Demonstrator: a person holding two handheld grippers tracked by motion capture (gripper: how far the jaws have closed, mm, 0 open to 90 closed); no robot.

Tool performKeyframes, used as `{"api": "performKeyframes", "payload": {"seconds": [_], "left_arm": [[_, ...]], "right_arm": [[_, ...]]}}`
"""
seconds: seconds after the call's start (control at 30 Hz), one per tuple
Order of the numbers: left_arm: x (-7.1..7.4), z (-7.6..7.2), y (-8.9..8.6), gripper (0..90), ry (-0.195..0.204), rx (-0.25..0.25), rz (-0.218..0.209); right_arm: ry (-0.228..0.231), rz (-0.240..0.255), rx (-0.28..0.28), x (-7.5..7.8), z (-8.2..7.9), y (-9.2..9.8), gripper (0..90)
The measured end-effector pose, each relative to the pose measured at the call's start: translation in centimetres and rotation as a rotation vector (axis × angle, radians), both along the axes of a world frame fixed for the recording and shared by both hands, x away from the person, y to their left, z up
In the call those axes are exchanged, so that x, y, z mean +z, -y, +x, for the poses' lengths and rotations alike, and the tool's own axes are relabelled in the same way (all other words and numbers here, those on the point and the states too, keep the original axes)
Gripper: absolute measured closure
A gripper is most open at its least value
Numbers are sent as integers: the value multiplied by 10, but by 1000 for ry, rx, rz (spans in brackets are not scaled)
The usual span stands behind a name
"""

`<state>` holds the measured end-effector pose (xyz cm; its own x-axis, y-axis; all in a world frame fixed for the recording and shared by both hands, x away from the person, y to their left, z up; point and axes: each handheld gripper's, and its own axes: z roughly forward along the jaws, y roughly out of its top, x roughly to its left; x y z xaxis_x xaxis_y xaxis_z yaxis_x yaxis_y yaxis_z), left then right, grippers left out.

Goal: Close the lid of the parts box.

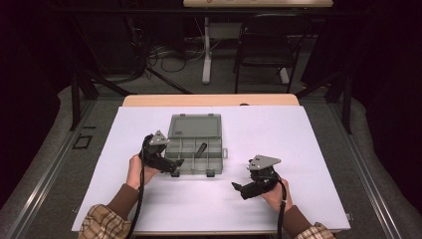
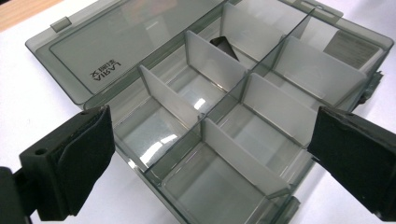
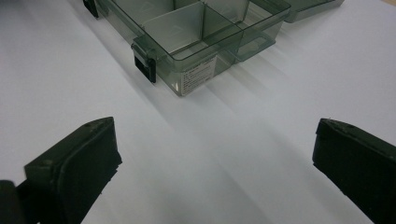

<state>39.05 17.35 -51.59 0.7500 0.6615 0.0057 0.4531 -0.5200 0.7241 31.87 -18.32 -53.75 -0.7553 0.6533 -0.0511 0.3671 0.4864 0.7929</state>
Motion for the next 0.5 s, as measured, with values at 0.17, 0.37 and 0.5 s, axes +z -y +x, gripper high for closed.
{"api": "performKeyframes", "payload": {"seconds": [0.17,0.37,0.5], "left_arm": [[-5,4,3,0,-16,-2,21],[-9,7,6,0,-21,8,38],[-11,8,9,27,-27,12,52]], "right_arm": [[5,-1,1,1,-1,-1,0],[9,0,7,2,-1,-1,0],[8,4,6,2,-1,-1,0]]}}
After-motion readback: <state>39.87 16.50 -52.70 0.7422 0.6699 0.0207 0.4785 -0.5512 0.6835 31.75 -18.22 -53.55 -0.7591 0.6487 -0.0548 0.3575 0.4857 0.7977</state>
